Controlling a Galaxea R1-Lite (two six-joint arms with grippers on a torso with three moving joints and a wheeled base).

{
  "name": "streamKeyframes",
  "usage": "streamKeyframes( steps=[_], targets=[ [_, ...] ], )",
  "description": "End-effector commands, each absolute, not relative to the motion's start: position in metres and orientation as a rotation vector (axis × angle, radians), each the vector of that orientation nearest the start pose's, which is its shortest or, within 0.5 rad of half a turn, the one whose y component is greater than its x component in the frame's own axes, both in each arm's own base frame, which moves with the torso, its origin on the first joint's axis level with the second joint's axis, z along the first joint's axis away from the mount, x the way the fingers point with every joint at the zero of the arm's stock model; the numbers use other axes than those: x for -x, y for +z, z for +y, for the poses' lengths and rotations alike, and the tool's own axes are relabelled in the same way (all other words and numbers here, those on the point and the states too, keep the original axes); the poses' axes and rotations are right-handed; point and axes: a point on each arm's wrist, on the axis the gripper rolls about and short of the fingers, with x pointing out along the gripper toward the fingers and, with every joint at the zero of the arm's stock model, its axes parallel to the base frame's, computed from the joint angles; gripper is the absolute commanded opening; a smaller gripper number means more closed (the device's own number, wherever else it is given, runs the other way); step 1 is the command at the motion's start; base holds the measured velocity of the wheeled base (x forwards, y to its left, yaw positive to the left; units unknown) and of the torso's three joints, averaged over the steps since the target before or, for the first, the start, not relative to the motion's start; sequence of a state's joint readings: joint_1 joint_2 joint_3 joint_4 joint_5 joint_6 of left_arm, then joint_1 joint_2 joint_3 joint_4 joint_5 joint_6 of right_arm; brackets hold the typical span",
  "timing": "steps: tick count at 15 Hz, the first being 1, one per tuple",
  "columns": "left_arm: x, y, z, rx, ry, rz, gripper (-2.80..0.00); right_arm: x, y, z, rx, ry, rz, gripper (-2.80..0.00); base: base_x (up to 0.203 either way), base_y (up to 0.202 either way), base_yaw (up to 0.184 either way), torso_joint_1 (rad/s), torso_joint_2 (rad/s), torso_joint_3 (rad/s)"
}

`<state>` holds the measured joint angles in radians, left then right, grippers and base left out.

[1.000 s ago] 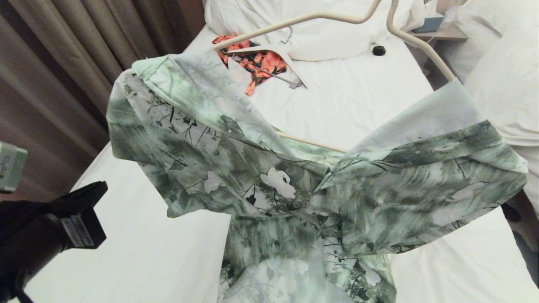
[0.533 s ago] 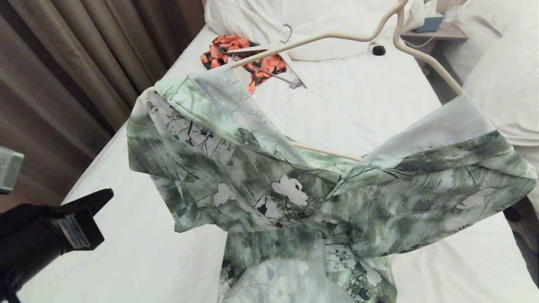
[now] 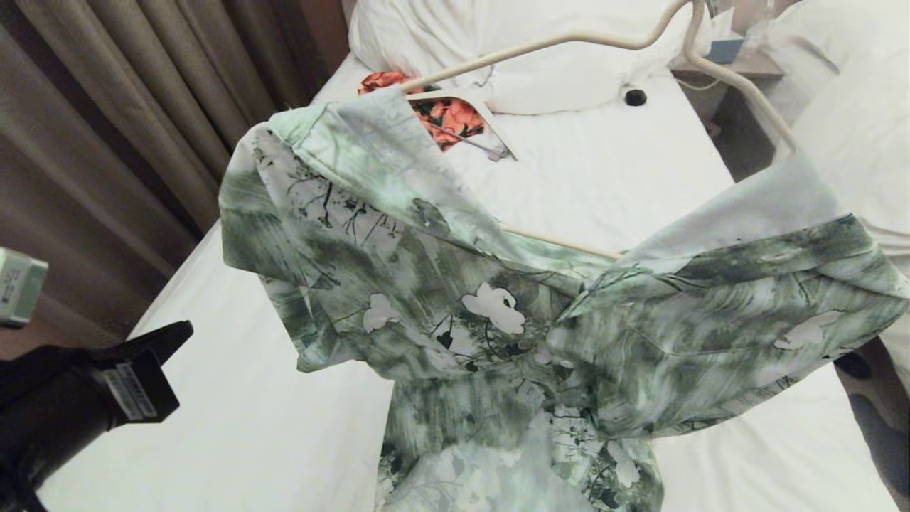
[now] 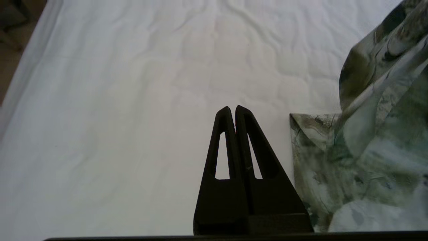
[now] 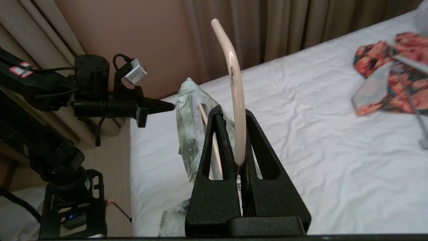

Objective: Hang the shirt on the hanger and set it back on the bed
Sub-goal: Take the clothes hanger out of the clothes

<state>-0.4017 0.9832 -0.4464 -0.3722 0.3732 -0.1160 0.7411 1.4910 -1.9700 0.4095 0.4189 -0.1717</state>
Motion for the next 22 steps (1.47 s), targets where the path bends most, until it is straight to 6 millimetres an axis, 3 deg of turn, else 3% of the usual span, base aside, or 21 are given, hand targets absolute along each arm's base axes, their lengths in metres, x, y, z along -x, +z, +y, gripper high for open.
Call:
streamKeyframes(
  steps=[1, 10, 16, 22],
  targets=[
    [-0.116, 0.207, -0.040, 0.053, -0.017, 0.159, -2.80, -0.137, 0.456, 0.136, 0.140, 1.144, -0.186, -2.80, 0.000, 0.000, 0.000, 0.105, -0.47, -0.348],
    [-0.114, 0.214, -0.039, 0.099, -0.012, 0.130, -2.80, -0.133, 0.458, 0.131, 0.176, 1.118, -0.223, -2.80, 0.000, 0.000, 0.000, 0.162, -0.52, -0.360],
    [-0.113, 0.240, -0.039, 0.133, -0.016, 0.040, -2.80, -0.146, 0.460, 0.136, 0.233, 1.071, -0.299, -2.80, 0.000, 0.000, 0.000, 0.225, -0.60, -0.371],
    [-0.113, 0.243, -0.039, 0.133, -0.016, 0.032, -2.80, -0.151, 0.460, 0.136, 0.234, 1.059, -0.306, -2.80, 0.000, 0.000, 0.000, 0.148, -0.36, -0.216]
  ],
)
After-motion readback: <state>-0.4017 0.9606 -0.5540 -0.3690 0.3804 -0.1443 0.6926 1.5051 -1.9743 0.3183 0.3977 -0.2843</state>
